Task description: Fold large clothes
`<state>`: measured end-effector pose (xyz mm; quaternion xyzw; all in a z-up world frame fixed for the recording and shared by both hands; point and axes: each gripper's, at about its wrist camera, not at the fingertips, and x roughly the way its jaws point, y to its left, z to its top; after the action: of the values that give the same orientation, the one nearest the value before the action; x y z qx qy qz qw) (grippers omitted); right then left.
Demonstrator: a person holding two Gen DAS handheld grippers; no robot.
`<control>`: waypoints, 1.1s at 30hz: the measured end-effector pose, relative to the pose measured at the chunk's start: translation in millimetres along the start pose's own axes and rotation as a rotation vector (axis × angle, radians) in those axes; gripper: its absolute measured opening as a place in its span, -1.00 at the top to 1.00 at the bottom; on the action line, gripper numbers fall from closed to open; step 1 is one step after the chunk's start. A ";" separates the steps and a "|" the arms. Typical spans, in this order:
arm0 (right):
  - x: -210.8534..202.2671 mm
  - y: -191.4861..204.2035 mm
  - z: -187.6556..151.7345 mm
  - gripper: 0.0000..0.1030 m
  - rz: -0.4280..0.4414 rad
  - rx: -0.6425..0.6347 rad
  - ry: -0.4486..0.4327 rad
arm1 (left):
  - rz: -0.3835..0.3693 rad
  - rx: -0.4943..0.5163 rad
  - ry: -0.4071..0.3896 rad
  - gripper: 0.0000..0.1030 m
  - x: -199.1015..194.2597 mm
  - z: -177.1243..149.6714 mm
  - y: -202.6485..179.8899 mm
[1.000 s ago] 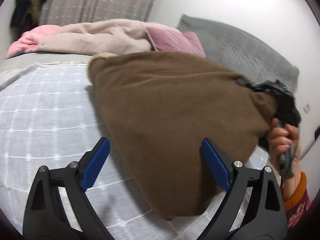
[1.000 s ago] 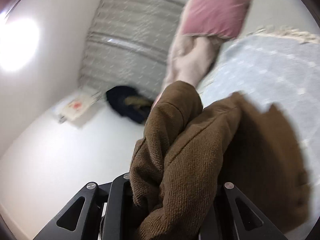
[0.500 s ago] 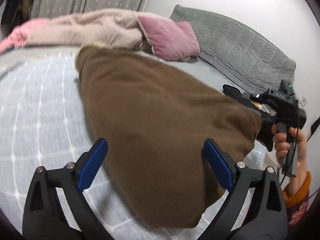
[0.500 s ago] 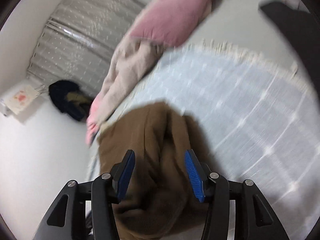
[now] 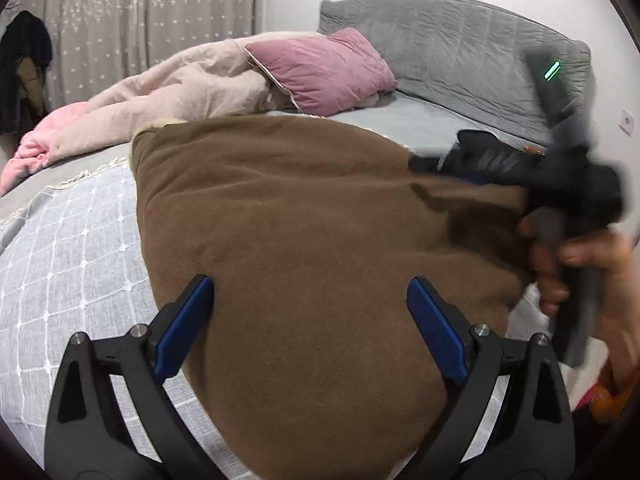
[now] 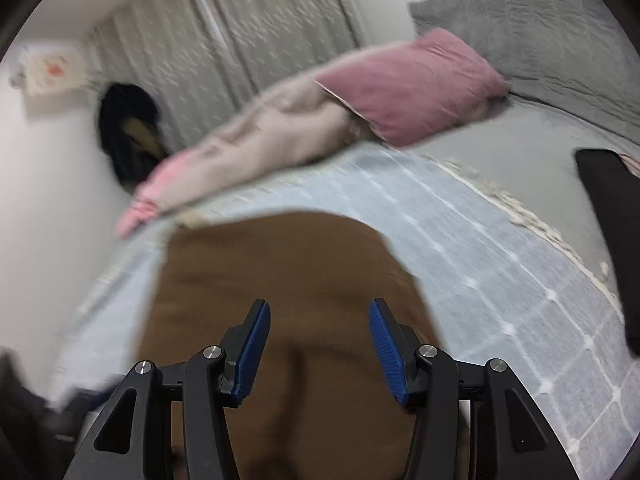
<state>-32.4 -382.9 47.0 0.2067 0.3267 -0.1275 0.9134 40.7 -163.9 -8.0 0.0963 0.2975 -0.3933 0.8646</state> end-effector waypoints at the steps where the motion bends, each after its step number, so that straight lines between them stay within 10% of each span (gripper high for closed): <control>1: 10.9 -14.3 -4.5 0.06 -0.025 0.023 0.048 | -0.017 -0.002 0.006 -0.87 -1.6 1.3 1.4; 4: 21.2 -56.3 -15.8 -0.12 -0.123 0.120 0.137 | -0.047 -0.066 0.057 -0.87 -7.0 6.1 16.6; 17: -6.5 -102.8 18.3 -0.58 0.288 0.278 0.280 | -0.231 -0.647 0.259 -0.87 25.0 -16.6 126.2; 22: 44.6 -124.6 27.7 -0.65 0.493 0.415 0.428 | -0.314 -0.729 0.261 -0.88 41.4 -24.9 136.5; 27: 110.5 -118.4 7.8 -0.70 0.511 0.383 0.647 | -0.434 -0.868 0.255 -0.88 69.6 -37.4 147.6; 31: 125.9 -107.4 0.8 -0.61 0.644 0.394 0.610 | -0.472 -0.938 0.214 -0.64 78.2 -42.3 155.6; 33: 120.6 -92.9 1.4 -0.09 0.702 0.381 0.555 | -0.467 -0.947 0.179 -0.40 65.3 -38.7 156.6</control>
<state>25.1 -477.2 -57.7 0.4940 0.4392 0.1908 0.7257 172.8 -83.9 -88.2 -0.3397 0.5286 -0.3882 0.6742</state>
